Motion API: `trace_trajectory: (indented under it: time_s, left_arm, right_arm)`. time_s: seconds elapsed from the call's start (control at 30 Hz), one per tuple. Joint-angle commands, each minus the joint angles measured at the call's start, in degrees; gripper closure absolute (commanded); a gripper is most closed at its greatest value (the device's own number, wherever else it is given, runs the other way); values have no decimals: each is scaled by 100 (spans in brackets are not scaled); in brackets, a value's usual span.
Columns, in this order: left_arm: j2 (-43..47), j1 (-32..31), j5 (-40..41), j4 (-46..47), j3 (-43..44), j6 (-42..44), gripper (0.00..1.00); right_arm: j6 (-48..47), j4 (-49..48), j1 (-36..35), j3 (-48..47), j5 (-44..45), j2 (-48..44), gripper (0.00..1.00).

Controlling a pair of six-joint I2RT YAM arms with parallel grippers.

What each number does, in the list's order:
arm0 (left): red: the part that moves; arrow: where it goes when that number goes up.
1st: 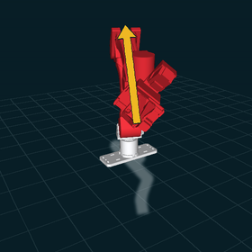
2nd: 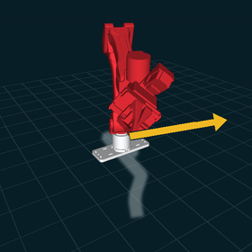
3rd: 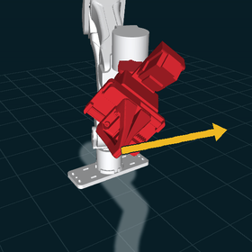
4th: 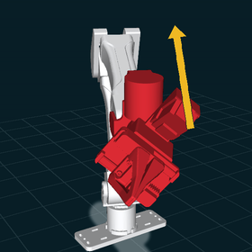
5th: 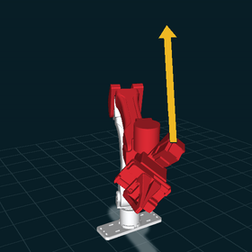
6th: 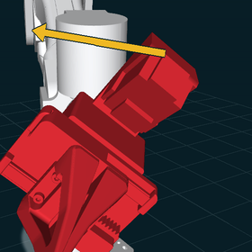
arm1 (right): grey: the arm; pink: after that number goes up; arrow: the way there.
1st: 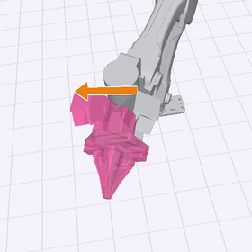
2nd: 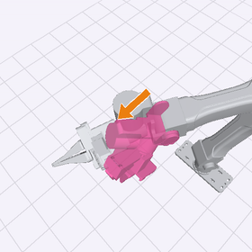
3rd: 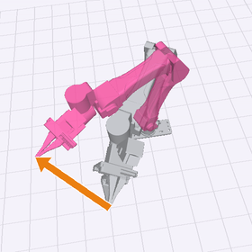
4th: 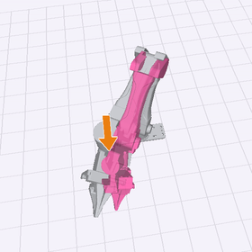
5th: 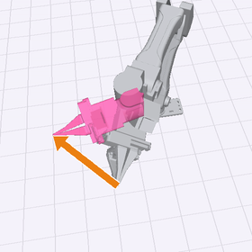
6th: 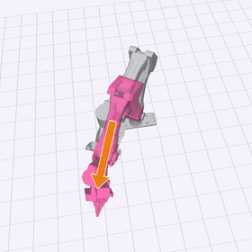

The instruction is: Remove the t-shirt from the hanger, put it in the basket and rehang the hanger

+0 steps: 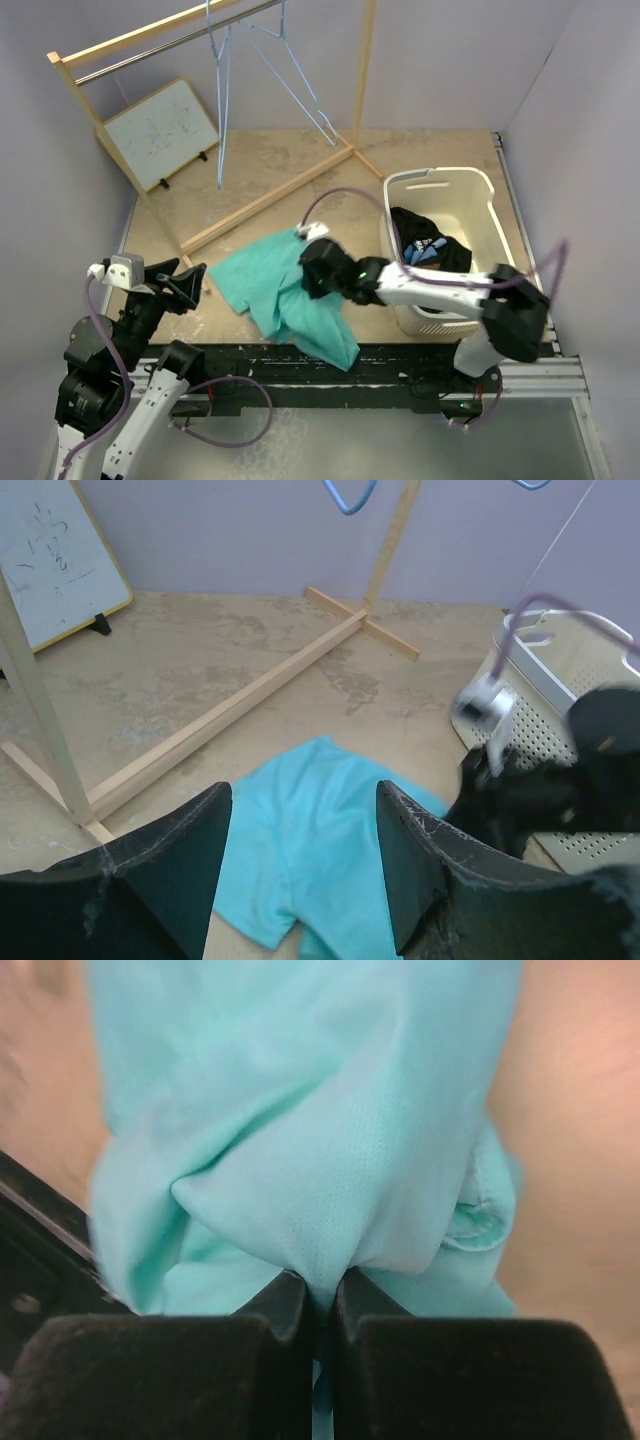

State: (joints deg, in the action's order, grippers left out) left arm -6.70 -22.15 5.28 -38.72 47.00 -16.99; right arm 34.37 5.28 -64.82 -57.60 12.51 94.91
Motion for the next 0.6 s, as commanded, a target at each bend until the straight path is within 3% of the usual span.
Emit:
trace_trajectory:
  time_s: [0.0,0.17,0.57]
  left_arm:
    - [-92,7,31,165,-3,-65,37]
    - [-86,6,22,169,-9,-58,37]
    - [-68,8,10,180,-9,-53,37]
  right_arm:
    - [-172,-62,1088,-56,117,-1996,100]
    - [-733,1128,2242,-1139,43,-2931,100]
    - [-1554,2670,4630,-4343,-11,-2701,100]
